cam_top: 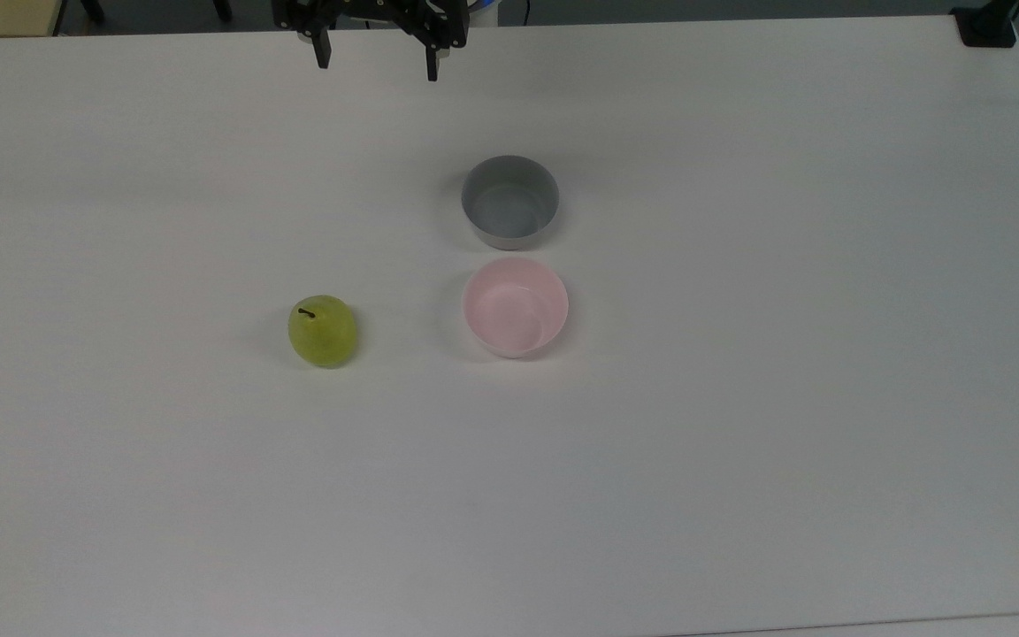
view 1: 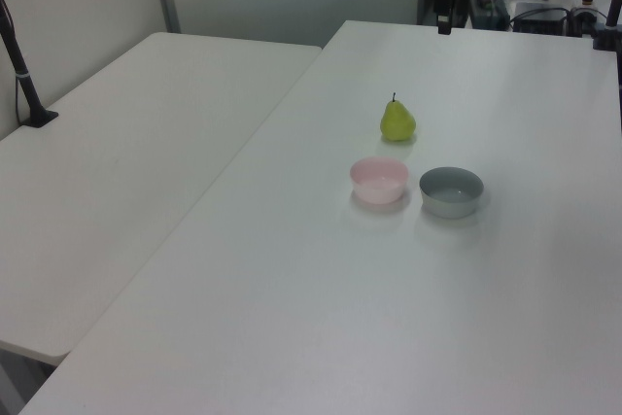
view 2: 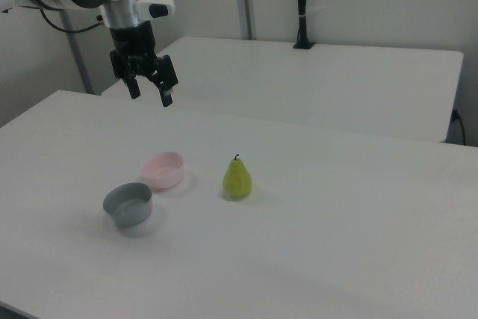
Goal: Place the pear in the bowl
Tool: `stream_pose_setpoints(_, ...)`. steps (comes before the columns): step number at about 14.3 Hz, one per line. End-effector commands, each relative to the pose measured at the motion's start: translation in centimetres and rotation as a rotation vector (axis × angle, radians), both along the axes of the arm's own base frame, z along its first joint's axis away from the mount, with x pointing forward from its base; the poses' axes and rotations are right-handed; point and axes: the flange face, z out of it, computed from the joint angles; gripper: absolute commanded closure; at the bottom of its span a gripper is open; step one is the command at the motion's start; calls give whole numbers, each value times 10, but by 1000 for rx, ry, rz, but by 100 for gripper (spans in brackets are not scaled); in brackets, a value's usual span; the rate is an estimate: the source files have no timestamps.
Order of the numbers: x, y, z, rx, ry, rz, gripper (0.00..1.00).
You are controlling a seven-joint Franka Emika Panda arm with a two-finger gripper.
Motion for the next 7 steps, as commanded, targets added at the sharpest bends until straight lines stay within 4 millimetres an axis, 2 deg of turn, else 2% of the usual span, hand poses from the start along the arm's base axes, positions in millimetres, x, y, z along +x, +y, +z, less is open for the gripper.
stream_pose_setpoints(1,-6,-1,3,22,-3,22,0)
stream_pose_setpoints(5,-4,-6,0,22,-1,51,0)
stream_pose_setpoints(7,-1,-23,-6,24,7,98,0)
